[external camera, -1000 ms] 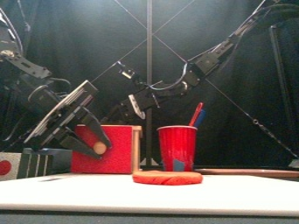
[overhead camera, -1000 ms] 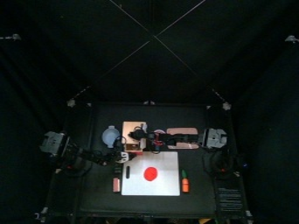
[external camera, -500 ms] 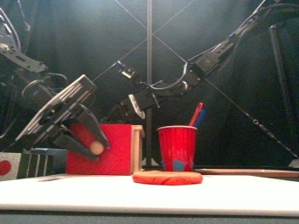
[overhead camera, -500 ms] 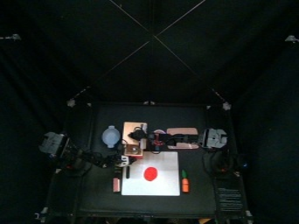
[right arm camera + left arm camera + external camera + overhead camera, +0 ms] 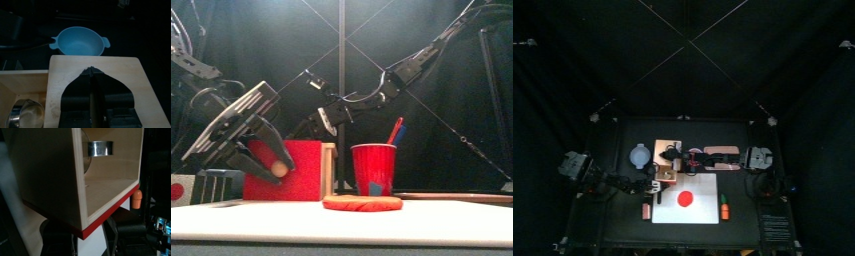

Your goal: Open drawer

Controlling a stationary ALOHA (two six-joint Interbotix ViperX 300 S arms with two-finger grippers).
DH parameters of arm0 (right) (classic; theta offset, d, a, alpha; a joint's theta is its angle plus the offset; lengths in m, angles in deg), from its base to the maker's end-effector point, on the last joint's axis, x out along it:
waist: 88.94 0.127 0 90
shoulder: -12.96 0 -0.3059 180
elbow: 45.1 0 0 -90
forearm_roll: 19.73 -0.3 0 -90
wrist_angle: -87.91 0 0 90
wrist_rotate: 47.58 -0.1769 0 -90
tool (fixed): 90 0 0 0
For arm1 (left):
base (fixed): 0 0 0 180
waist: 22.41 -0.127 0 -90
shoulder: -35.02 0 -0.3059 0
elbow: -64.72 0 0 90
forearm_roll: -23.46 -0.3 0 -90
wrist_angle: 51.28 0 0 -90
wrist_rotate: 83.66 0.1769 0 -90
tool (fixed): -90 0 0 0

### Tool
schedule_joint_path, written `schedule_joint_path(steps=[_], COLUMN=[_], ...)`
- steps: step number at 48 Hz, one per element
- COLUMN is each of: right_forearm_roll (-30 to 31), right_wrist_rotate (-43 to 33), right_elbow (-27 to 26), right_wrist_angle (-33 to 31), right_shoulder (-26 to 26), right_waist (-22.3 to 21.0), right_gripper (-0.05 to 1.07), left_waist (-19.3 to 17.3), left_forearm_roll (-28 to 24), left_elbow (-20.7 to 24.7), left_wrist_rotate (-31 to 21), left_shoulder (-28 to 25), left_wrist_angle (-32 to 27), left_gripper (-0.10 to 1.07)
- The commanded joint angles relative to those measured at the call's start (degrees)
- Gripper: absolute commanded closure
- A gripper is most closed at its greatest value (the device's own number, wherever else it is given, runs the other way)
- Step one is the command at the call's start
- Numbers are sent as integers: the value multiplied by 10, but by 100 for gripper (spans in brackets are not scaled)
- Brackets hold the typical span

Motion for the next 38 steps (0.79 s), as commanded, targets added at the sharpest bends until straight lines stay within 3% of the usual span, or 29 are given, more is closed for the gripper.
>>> schedule_joint_path(steps=[1,19,29,38], right_forearm_roll=[1,2,1,2], right_wrist_rotate=[1,1,1,0], right_elbow=[-2,-4,-4,-6], right_wrist_angle=[-9,-9,-9,-9], right_shoulder=[6,6,6,7], right_waist=[-3,-3,-3,-2], right_gripper=[101,101,101,101], left_waist=[14,13,18,33], left_forearm_roll=[-5,-5,-6,-25], left_elbow=[16,14,13,-8], left_wrist_rotate=[4,4,4,7], left_shoulder=[0,8,21,77], left_wrist_angle=[0,21,15,-33], left_gripper=[43,13,12,12])
